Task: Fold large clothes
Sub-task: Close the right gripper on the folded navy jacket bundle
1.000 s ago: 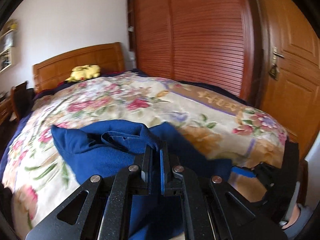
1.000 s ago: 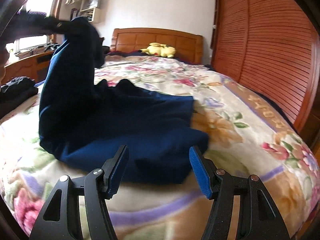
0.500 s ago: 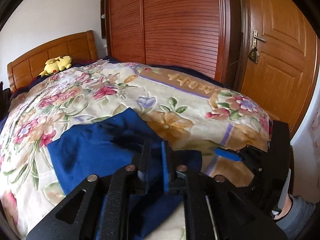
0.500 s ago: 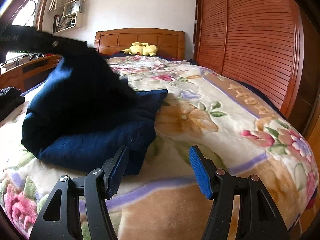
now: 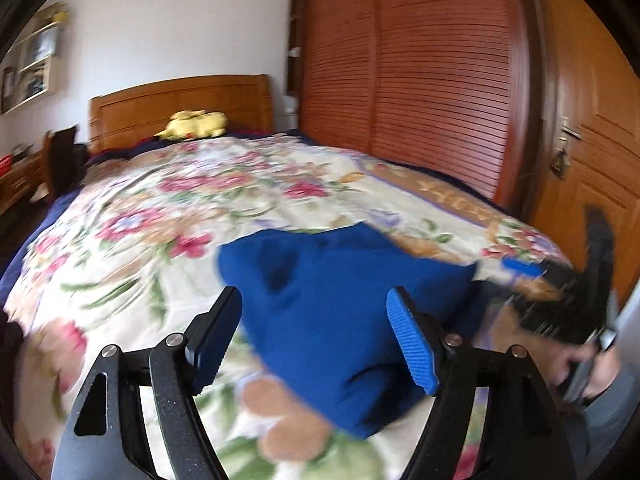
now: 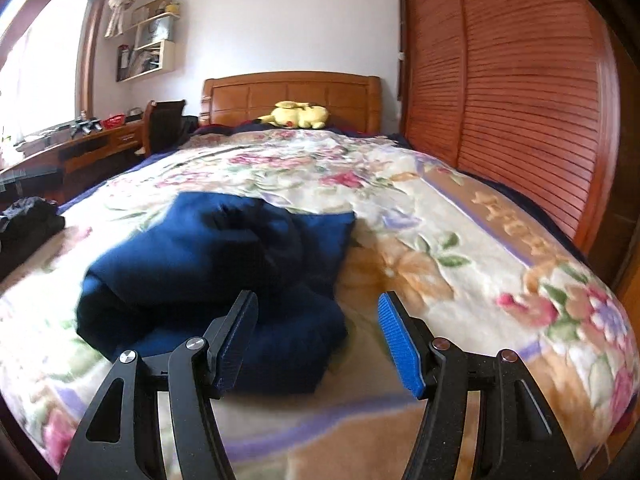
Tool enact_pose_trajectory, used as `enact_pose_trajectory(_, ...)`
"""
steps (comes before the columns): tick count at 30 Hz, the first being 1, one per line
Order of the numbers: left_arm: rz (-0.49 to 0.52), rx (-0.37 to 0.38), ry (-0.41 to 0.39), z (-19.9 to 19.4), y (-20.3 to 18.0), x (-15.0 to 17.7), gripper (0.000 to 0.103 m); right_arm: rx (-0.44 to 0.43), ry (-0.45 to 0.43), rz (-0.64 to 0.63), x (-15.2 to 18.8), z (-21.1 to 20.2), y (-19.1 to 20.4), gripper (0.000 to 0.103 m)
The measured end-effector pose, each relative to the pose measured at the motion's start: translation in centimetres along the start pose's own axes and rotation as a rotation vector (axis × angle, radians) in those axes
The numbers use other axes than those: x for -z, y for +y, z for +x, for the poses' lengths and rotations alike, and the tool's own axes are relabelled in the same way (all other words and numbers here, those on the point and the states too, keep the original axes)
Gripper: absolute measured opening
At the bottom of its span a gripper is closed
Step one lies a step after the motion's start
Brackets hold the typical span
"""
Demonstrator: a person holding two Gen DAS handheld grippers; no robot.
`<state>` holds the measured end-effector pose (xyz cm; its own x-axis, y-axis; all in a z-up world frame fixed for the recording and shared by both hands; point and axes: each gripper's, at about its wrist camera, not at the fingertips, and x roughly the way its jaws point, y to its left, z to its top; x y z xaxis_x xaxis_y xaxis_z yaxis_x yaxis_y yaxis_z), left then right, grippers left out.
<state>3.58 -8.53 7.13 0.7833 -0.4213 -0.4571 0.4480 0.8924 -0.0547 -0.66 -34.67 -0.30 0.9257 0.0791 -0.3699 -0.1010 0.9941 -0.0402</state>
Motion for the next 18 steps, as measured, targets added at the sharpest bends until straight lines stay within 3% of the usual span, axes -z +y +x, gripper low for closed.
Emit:
enact_pose_trajectory(5, -0.053, -0.046, 0.022, 0.8, 3.6, 2.1, 0.076, -0.081, 0.019, -0.054, -4.6, 1.6, 1.3, 0.065)
enact_pose_trajectory(10, -0.039, -0.089, 0.036, 1.5, 5.2, 3.5, 0.076, -0.154, 0.111, -0.097, -7.6, 5.8, 3.0, 0.065)
enact_pose_trajectory(14, -0.023, -0.100, 0.046, 1.3, 5.9, 4.5, 0.076, -0.184, 0.218, -0.089, -8.3, 9.4, 3.5, 0.065)
enact_pose_trajectory(18, -0.026, -0.093, 0.049, 0.9, 6.6, 5.0, 0.076, -0.144, 0.286, -0.079, -7.5, 11.6, 2.7, 0.065)
